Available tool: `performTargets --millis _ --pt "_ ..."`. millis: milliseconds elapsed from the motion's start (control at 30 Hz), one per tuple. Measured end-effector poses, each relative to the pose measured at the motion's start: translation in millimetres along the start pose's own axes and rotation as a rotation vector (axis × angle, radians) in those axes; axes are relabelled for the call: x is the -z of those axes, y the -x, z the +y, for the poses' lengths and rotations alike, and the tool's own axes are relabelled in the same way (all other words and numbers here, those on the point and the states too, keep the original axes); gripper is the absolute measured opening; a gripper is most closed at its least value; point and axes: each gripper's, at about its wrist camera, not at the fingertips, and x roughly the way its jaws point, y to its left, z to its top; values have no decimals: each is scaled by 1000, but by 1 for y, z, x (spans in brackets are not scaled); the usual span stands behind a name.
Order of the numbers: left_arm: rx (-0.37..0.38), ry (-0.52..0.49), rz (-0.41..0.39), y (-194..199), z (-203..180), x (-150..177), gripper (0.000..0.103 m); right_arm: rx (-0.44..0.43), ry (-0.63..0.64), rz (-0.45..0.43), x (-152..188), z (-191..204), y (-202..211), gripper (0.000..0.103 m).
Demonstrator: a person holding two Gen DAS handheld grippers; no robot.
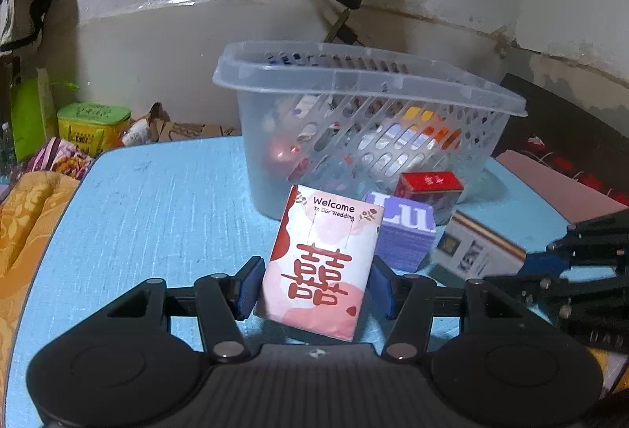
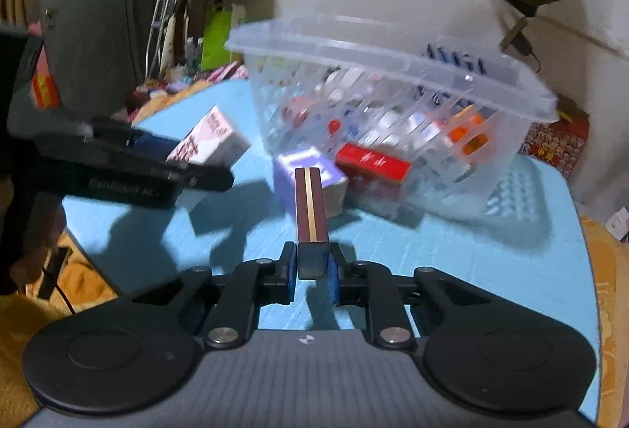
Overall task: Organize objects
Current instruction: 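Grasp the white KENT box with the right gripper while the left grasps the pink Welcome box, then carry both boxes over the basket and open both grippers to drop them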
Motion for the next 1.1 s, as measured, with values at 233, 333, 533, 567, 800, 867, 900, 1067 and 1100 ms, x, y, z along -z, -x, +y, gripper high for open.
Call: performTargets --millis 233,333,533,567,800,867,900,1067,1100 --pt "4 -48 -75 19 -14 -7 60 4 -23 -86 -7 -12 20 18" --pt "8 -65 -103 26 -19 -8 60 14 -18 -117 -7 -15 28 18" --pt "0 -87 -160 39 -28 -12 60 35 -40 -180 -11 -25 39 18" --pt "-3 -88 -166 40 -29 -13 60 36 -48 -185 -12 -27 40 18" --pt "-3 -77 -203 50 -26 -17 60 42 -95 -242 -10 -37 55 18" --pt "-8 -72 -218 53 -25 -18 60 51 -102 -263 -11 -40 59 18" --pt "-8 -69 -227 55 -24 -19 60 52 -107 -270 -11 -41 61 18" --pt "-11 -49 -259 64 -21 -22 60 56 -137 -302 -13 -49 67 18" --pt "-12 -45 -266 66 -20 -22 60 58 -143 -310 -13 -51 69 18"
